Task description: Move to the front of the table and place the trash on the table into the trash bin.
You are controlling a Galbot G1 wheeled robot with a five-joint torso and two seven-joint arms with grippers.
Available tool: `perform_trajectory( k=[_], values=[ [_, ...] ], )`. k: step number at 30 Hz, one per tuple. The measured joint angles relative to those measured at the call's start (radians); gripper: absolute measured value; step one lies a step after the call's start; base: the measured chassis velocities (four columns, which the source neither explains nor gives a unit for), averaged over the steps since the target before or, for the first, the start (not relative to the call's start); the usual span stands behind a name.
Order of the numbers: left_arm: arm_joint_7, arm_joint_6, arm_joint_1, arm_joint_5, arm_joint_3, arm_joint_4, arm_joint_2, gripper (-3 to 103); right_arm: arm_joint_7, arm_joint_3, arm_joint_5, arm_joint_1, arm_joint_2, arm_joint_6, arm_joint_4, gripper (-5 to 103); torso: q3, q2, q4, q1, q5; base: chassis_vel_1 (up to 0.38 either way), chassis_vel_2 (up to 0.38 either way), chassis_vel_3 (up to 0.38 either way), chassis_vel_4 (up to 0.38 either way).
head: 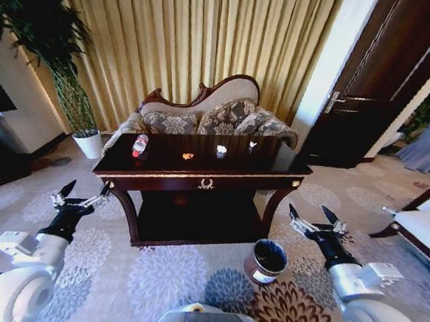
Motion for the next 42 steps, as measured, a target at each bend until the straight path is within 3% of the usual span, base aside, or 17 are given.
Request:
perform_trajectory(
  k=[33,38,39,42],
  values=[
    [0.001,-0.006,0.003,0.005,-0.002,-0.007,-0.009,100,0.0,-0.025,-0.009,0.01,-0.001,-0.022,0.0,100,0.0,0.0,0.0002,0.001,0.0001,-0.129,0.13,0.14,-0.13],
    [0.001,-0.006,0.007,0.007,-0.003,-0.007,-0.016,100,0.065,-0.038,0.059,0.08,-0.101,-0.154,0.0,100,0.0,0.0,0.0003,0.0,0.0002,0.0,0.0,0.0,0.0],
    [0.001,-0.006,0.007,0.007,-0.003,-0.007,-0.016,100,0.065,-0.038,0.059,0.08,-0.101,-0.154,0.0,100,0.0,0.0,0.0003,0.0,0.0002,0.0,0.0,0.0,0.0],
    [0.0,-0.004,0.007,0.012,-0.01,-0.006,-0.024,100,0.117,-0.048,0.123,0.161,-0.194,-0.212,-0.028,100,0.0,0.0,0.0002,0.0,0.0001,0.0,0.0,0.0,0.0]
  ],
)
